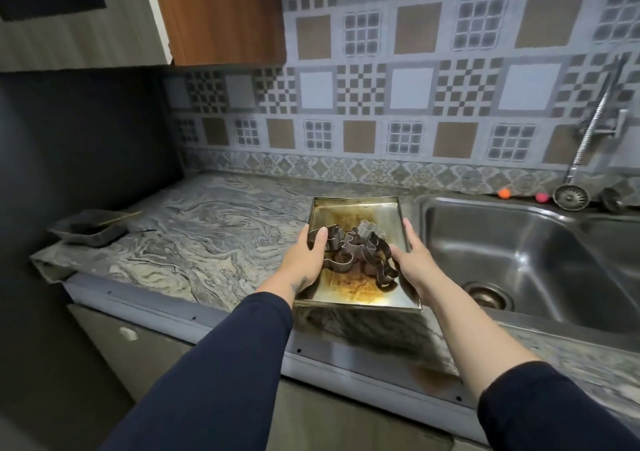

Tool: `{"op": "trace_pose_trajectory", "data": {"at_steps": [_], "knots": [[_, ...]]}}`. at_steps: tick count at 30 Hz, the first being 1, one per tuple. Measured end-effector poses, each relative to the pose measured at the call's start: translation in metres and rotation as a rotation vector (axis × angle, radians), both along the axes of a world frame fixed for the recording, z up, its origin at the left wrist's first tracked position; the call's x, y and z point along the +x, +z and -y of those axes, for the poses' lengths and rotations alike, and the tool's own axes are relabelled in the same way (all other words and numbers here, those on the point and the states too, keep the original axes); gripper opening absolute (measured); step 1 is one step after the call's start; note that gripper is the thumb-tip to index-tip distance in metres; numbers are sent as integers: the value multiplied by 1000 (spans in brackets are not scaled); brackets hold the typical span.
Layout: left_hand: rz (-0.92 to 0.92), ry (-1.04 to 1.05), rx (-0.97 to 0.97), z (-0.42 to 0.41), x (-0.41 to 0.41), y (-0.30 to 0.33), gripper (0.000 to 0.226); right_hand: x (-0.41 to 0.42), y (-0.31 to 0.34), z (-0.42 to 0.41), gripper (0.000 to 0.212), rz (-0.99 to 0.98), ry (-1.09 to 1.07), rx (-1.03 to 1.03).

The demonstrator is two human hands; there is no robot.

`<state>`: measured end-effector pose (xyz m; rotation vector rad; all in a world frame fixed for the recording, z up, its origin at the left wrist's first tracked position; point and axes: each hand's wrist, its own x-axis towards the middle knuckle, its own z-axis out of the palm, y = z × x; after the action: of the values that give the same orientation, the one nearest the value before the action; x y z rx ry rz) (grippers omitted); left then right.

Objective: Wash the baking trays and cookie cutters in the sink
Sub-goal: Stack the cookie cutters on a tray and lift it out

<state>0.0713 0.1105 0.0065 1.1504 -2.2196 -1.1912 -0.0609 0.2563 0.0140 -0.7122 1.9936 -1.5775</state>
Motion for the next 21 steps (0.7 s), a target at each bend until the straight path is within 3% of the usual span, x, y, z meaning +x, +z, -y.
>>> {"op": "trace_pose_trajectory", "data": {"at_steps": [8,15,21], "knots": [[21,-28,25,80,-49,-16,68,-41,-12,75,65,24,-55,33],[37,-77,65,142,-156,-33,85,-143,-27,135,66,53,-128,62],[50,-116,80,197,-262,-45,75,-242,-36,183,67,50,-205,117]]}}
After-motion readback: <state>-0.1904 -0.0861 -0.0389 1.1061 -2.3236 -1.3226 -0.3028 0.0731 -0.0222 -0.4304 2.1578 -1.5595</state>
